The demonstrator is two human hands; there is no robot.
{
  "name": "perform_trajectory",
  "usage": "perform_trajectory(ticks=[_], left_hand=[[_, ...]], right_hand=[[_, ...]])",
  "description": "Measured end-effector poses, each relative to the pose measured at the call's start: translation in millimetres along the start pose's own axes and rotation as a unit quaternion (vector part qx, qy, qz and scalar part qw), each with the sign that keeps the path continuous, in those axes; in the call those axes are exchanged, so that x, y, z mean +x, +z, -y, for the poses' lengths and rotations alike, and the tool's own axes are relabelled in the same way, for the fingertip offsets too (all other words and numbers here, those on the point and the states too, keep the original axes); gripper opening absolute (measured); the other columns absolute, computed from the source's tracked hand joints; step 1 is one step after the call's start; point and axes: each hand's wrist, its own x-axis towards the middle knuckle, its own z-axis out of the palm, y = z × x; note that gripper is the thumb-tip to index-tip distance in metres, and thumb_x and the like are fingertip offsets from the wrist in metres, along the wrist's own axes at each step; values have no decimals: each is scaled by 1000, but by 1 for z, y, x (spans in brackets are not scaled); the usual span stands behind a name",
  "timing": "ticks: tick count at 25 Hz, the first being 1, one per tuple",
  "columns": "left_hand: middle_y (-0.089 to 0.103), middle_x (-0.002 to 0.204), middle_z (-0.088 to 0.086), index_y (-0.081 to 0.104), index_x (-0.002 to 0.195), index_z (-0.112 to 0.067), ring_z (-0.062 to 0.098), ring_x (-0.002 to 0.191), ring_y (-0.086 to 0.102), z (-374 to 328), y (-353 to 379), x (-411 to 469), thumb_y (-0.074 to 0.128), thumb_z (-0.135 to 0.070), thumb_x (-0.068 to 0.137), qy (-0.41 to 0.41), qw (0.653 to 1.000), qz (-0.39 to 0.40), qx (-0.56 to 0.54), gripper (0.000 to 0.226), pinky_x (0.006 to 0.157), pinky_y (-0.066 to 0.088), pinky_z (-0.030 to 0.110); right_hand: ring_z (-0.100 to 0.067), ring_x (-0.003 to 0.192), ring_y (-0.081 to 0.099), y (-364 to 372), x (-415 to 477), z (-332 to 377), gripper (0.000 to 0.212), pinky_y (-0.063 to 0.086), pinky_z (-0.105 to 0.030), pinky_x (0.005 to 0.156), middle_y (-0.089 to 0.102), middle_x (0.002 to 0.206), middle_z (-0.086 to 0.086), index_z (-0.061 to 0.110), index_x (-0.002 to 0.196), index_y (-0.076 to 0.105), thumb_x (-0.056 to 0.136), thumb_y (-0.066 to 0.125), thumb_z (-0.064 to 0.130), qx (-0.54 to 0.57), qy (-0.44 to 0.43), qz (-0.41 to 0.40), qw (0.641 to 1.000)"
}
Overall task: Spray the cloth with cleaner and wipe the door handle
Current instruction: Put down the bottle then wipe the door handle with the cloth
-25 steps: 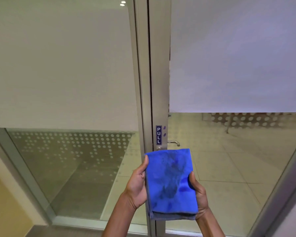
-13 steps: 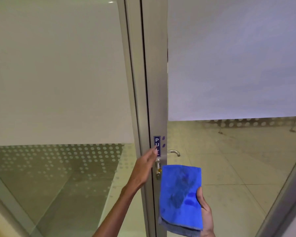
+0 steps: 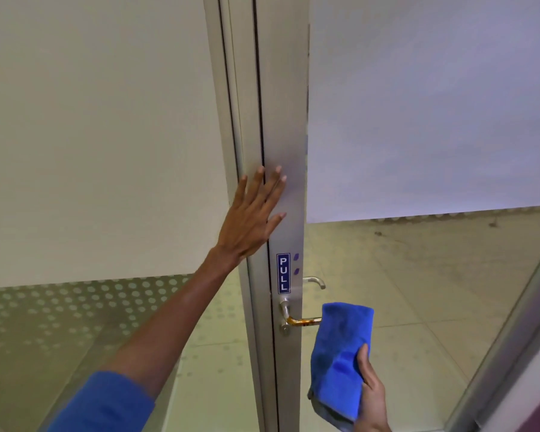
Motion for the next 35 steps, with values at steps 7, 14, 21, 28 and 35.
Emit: perform_trajectory(ticks=[7,14,21,28,35], left_hand=[[10,171,5,-2,163,-25,26,157,-15,32,18,17,26,-58,107,-63,993,-97,38,71,125,-19,52],[15,168,10,-6,161,-24,23,155,-19,42,33,25,21,-61,105,-91,988,-119,35,72,126,-16,52],[11,167,8,-6,161,-22,24,155,-23,46,41,26,22,-66,102,-82,986,-135,46,78,126,-17,52],[16,167,7,4,163,-20,38,154,8,44,37,25,23,-66,102,-77,987,-130,45,79,126,-17,53],[16,167,7,-4,161,-24,39,154,10,44,37,26,23,-69,101,-79,988,-124,42,80,125,-14,54]], right_hand=[[-38,59,64,0,13,-4,63,49,-43,64,70,79,-27,10,104,79,85,54,65,-108,-64,-57,991],[-34,54,62,6,23,1,68,50,-35,54,65,75,-24,5,101,77,80,55,67,-172,-90,-94,976],[-18,101,71,18,45,-1,113,56,-34,88,70,127,-15,13,141,53,60,53,91,-364,-183,-164,898],[-10,158,-4,75,122,4,63,0,-45,127,-4,169,23,46,159,-1,106,34,44,-514,-412,-50,750],[-14,156,-17,89,180,14,60,-15,-31,125,-25,167,15,30,159,-12,108,15,48,-743,-424,-39,516]])
